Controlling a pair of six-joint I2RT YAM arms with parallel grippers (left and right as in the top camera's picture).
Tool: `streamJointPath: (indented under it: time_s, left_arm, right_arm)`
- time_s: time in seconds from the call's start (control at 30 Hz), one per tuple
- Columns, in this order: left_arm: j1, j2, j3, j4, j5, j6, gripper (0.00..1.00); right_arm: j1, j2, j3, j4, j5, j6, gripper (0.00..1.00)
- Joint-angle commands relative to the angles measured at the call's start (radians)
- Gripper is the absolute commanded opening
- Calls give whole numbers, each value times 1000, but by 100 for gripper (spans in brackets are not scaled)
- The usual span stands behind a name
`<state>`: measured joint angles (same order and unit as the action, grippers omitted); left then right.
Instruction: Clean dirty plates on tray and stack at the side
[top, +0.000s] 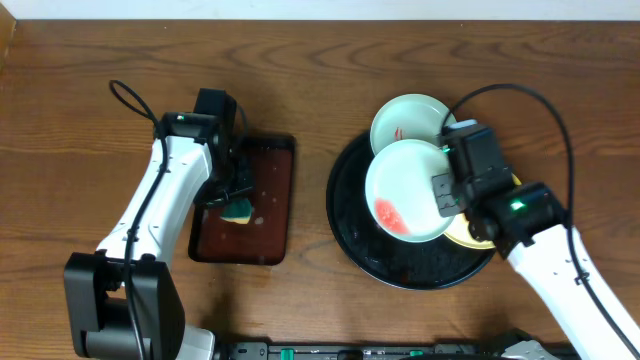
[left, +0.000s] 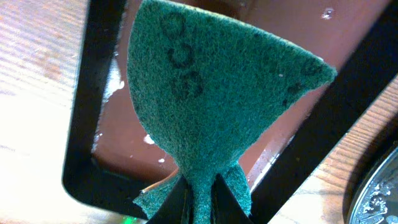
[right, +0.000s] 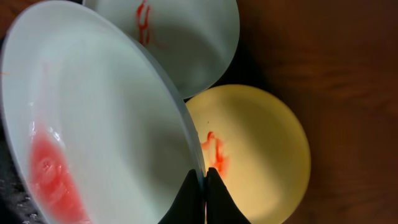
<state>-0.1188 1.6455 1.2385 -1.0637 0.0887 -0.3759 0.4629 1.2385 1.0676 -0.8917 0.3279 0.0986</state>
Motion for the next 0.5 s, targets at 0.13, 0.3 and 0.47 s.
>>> streamJointPath:
  time_s: [0.13, 0.3, 0.47]
  left_arm:
    - [3, -2, -6, 3, 16, 28, 7]
    - [3, -2, -6, 3, 16, 28, 8]
    - [3, -2, -6, 3, 16, 28, 7]
  right_arm:
    - [266, -11, 30, -40, 460, 20, 1]
    - [421, -10, 30, -43, 634, 20, 1]
    - [476, -10, 30, -44, 674, 17, 1]
